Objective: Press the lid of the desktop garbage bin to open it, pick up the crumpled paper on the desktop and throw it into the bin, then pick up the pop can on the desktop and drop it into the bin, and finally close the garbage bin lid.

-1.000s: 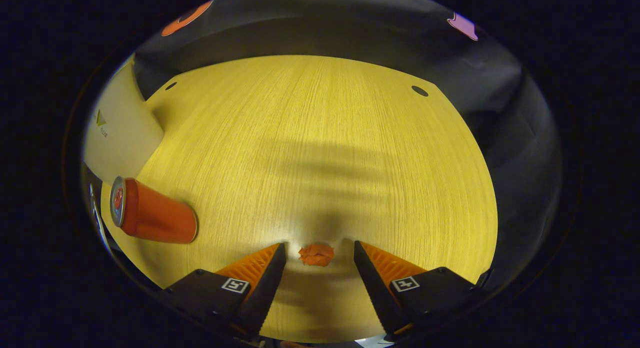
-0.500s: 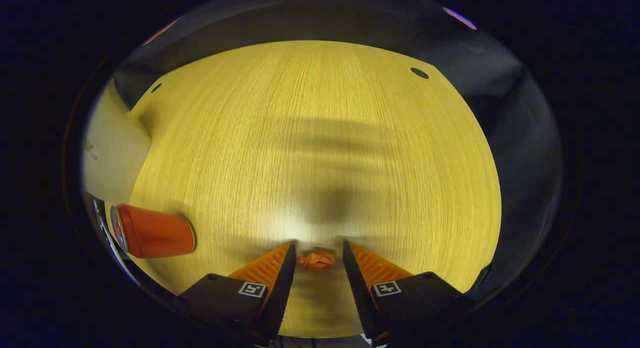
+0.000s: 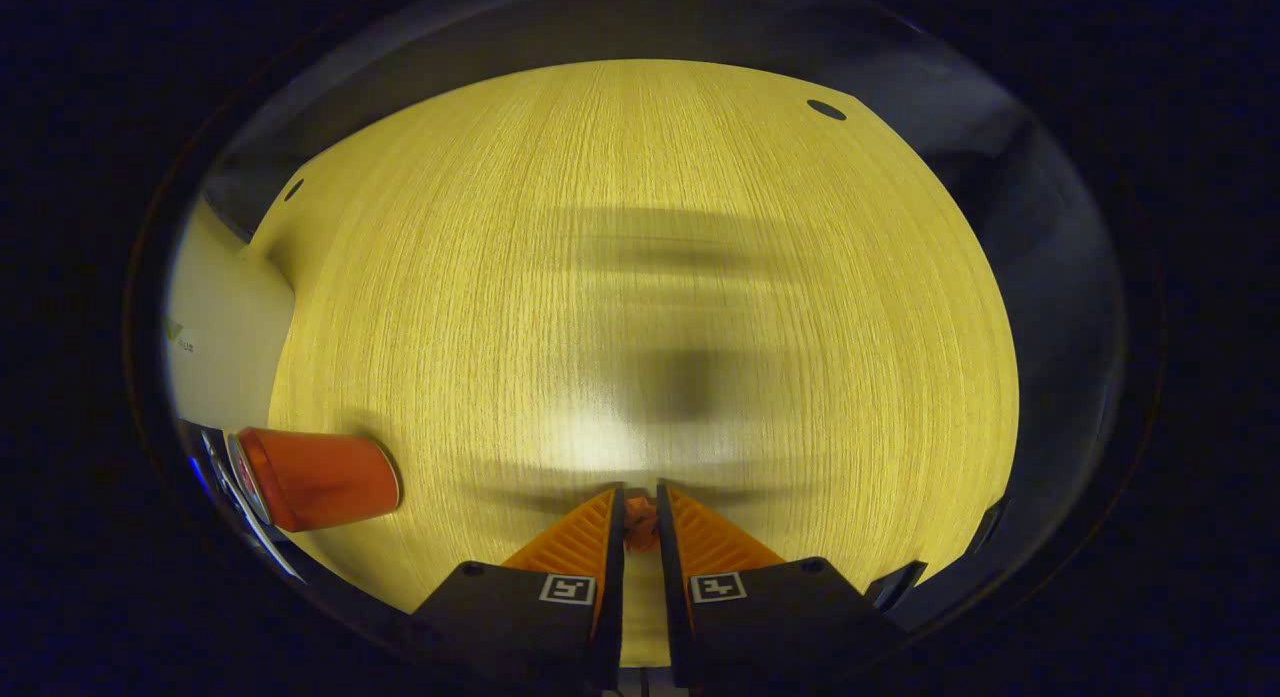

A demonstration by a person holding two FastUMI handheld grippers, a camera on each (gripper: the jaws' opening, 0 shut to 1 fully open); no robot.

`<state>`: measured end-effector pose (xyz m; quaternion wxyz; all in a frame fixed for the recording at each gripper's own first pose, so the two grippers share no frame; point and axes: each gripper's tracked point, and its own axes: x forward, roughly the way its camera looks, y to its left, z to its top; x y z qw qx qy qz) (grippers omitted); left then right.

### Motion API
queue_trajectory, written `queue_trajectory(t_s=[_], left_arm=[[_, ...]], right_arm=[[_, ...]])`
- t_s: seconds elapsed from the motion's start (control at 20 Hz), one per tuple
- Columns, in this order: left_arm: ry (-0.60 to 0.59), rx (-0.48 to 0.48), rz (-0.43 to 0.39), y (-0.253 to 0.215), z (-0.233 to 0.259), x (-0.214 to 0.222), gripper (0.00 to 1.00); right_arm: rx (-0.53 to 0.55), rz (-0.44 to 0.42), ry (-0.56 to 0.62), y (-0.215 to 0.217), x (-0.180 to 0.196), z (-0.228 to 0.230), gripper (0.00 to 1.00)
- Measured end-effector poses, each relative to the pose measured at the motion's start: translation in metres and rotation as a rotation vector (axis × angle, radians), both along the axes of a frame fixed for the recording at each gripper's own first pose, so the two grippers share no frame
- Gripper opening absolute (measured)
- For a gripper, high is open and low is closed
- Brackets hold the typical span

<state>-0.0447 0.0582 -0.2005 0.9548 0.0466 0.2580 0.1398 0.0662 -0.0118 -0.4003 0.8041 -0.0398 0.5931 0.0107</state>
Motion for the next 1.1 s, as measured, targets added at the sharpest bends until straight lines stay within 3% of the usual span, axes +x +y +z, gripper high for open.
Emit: queue_trajectory(t_s=[0.35, 0.65, 1.1], left_arm=[[0.004, 0.001, -0.021, -0.005, 0.0, -0.016, 0.96], [0.006, 0.003, -0.079, -0.013, -0.003, -0.021, 0.96], [0.028, 0.001, -0.169, -0.028, -0.006, -0.031, 0.96]], right_arm=[[0.023, 0.005, -0.06, -0.004, -0.005, 0.031, 0.2], [0.052, 0.0, -0.169, -0.013, 0.002, 0.095, 0.2], [0.082, 0.058, -0.439, 0.017, 0.082, 0.247, 0.17]])
